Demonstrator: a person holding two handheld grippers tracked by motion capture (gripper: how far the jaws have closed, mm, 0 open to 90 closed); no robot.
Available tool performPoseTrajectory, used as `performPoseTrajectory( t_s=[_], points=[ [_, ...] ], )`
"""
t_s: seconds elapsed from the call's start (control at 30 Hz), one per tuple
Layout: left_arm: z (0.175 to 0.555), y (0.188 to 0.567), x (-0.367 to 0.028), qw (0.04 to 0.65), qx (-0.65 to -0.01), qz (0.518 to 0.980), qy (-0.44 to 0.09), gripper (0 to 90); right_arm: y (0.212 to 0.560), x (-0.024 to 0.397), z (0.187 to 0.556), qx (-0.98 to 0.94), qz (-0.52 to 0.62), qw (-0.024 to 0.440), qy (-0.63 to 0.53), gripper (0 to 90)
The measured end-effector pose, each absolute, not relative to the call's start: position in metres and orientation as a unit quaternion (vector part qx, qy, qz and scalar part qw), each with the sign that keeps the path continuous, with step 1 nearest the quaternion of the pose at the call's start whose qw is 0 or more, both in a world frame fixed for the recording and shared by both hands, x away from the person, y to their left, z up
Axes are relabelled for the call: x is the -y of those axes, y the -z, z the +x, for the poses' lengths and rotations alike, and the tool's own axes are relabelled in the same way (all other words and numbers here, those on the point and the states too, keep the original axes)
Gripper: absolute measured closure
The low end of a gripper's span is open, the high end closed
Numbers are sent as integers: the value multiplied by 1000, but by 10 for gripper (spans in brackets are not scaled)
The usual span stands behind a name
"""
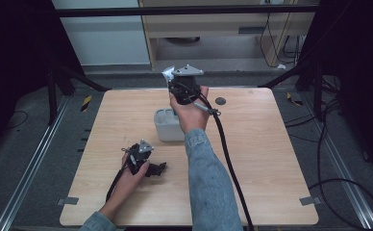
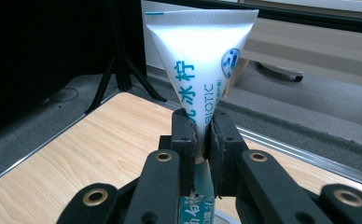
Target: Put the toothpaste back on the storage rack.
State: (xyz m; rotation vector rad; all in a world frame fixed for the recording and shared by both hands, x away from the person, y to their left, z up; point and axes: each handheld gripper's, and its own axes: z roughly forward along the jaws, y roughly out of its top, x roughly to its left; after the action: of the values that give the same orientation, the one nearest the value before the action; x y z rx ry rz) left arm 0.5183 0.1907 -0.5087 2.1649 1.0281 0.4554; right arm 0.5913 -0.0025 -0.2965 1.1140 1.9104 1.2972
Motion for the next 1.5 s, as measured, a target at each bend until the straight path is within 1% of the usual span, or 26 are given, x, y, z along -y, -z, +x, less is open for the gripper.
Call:
performPoseTrajectory(
  t_s=[0.7,0.93,1.5],
  points=[
    [519,509,-191,344,-395,834,-175,0,319,-3,595,-721,421,279,-474,817],
    [519,509,-191,344,-395,834,-175,0,320,-4,596,-724,421,279,-471,816],
    [518,509,-191,343,-394,835,-174,0,337,-2,600,-728,432,274,-457,815]
  ],
)
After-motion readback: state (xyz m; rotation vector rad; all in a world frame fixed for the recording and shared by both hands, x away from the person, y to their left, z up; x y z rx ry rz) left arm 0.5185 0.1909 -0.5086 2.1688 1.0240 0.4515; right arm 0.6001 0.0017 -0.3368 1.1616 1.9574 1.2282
